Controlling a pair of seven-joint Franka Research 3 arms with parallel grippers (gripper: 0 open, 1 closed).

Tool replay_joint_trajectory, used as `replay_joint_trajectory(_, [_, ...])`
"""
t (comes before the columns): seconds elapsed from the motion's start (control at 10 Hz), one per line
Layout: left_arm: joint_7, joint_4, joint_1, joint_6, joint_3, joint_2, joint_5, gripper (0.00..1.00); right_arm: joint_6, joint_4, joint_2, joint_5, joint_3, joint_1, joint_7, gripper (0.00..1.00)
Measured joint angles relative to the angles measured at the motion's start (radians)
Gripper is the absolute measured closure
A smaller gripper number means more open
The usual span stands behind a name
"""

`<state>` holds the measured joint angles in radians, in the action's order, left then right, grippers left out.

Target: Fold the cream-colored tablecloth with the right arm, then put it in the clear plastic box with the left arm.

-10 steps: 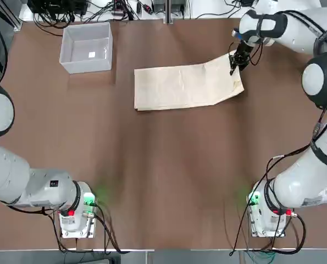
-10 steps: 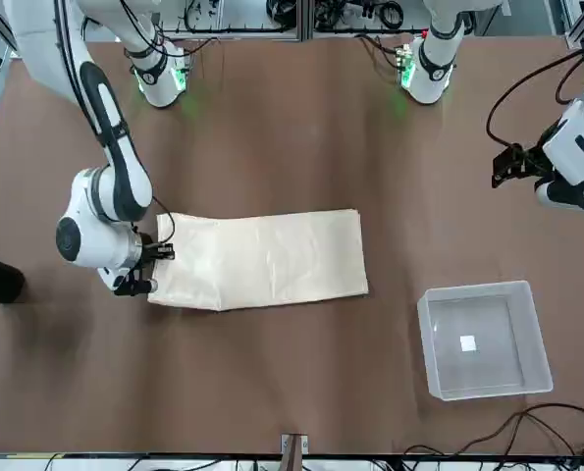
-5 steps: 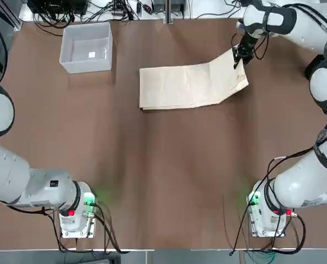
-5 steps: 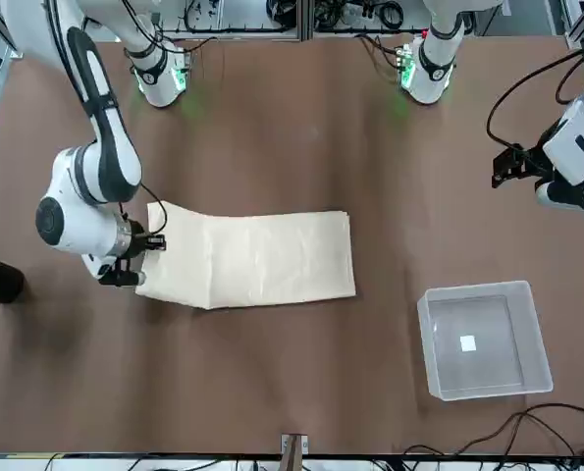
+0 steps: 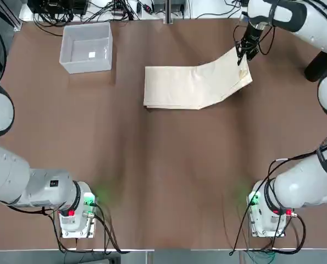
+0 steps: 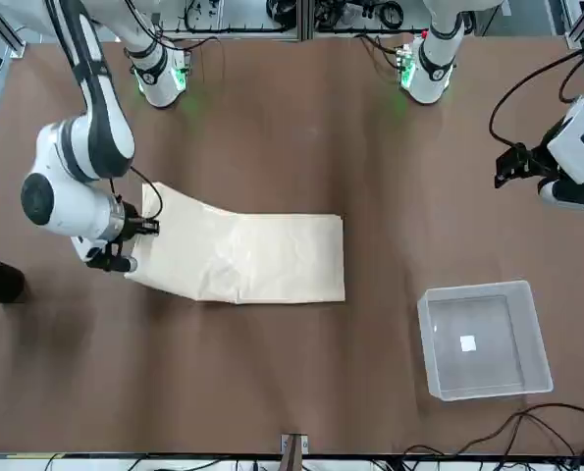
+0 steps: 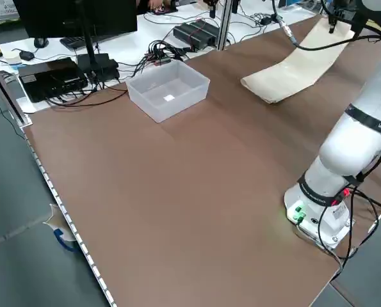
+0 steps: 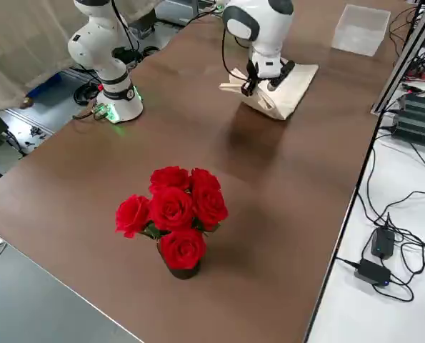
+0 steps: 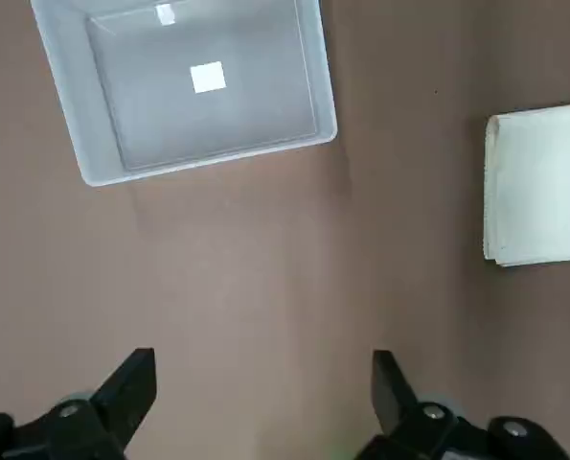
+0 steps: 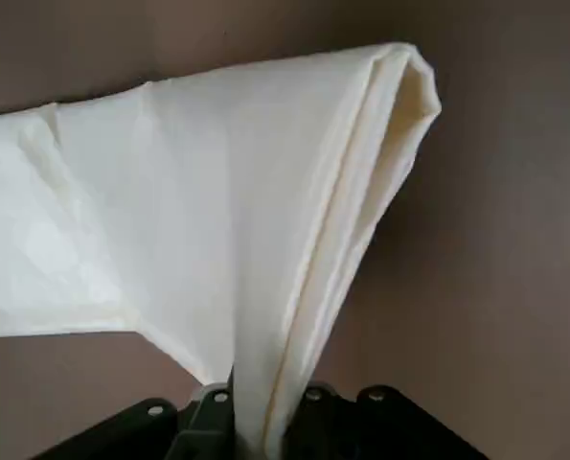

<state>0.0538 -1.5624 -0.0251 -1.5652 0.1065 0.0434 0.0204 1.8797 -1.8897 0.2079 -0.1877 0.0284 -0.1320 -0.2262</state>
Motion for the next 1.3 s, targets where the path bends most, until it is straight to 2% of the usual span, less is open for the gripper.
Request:
replay_joint_trajectory(0.2, [-0.001,0.005,0.000,0.000,0.000,0.000,0.000,0.01,-0.049,0.030,-0.033,0.001,0.006,-0.022,-0.101,0.92])
replay_joint_trajectory(0.7, [-0.002,0.015,-0.002,0.000,-0.002,-0.001,-0.001,0.00,-0.135,0.122,-0.047,0.020,0.085,-0.061,-0.345,0.92])
replay_joint_trajectory(1.0, [-0.003,0.016,-0.007,-0.006,-0.010,-0.002,-0.001,0.00,-0.136,0.128,-0.047,0.052,0.128,-0.071,-0.421,0.92])
replay_joint_trajectory(1.3, [-0.008,0.017,-0.008,-0.011,-0.015,-0.003,-0.001,0.00,-0.115,0.128,-0.047,0.098,0.195,-0.072,-0.536,0.92])
